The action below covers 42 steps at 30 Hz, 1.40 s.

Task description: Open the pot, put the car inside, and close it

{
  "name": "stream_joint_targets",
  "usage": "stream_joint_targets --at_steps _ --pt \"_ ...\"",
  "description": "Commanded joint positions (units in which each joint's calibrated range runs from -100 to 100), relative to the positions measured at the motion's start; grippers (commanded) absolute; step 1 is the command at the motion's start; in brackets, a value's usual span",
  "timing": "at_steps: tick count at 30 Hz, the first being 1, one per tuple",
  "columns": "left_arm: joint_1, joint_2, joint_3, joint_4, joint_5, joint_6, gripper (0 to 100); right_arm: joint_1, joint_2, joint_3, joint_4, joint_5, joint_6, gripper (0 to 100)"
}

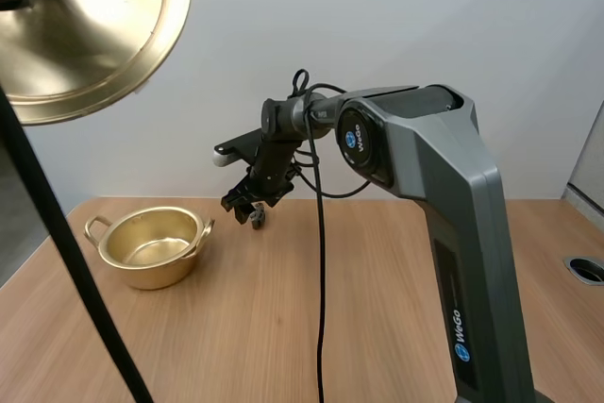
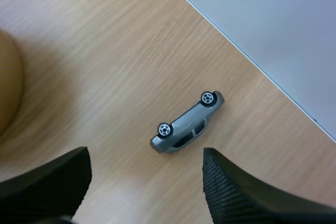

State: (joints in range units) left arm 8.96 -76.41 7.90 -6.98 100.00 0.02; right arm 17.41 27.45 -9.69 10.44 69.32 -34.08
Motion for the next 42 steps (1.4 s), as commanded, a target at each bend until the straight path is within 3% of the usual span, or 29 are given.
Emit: stream_joint_targets --at_steps 1,8,42 --pt "0.01 -0.04 -0.04 -0.06 0.0 0.03 0 0.05 0.87 -1.86 0.01 0.36 -0.04 100" --pt "0.01 -0.04 -0.04 -0.06 0.0 0.03 0 0.05 4.07 -6.58 0.02 3.4 0.16 100" --pt "0.01 -0.7 -0.04 -1.46 0.0 -0.31 0 -0.02 11.03 -9.06 -2.63 -2.18 0.16 100"
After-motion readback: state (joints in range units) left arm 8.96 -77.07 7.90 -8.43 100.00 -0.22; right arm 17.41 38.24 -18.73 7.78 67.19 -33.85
